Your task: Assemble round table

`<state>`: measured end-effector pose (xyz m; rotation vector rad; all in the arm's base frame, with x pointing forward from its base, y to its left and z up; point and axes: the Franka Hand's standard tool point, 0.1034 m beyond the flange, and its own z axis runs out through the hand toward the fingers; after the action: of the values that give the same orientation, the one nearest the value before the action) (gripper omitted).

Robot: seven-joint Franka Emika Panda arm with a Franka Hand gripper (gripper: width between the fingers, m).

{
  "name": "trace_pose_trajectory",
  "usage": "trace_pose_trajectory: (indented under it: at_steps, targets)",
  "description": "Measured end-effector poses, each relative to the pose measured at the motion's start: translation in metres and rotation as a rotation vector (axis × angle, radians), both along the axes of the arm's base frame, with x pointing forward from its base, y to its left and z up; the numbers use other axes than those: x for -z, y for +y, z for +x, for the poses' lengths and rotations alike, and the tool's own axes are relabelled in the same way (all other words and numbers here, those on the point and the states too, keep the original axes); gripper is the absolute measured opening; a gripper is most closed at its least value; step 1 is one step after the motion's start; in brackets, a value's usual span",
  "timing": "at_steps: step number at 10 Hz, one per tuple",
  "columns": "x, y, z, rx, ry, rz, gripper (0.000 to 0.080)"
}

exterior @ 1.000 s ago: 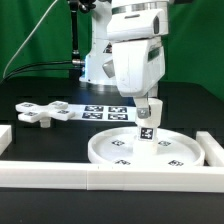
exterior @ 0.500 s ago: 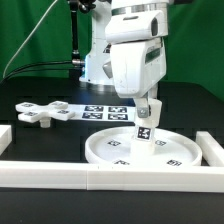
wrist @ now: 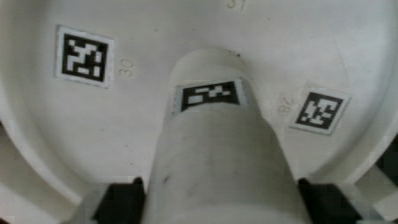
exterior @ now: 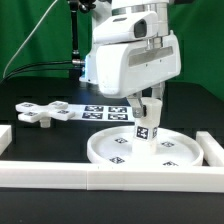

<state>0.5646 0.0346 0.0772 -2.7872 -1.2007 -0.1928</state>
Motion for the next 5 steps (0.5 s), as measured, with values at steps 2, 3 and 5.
trace_pose_trajectory:
  at_steps: [2,3,5]
  targets:
    - [-0.0001,0.0001,0.0001,0.092,0.013,0.007,0.0409]
    - [-0.0001,0.0002,0.0001,0.14,0.02,0.011,0.0409]
    - [-0.0002,0.0,0.0004,0.282,0.039,0.023,0.0409]
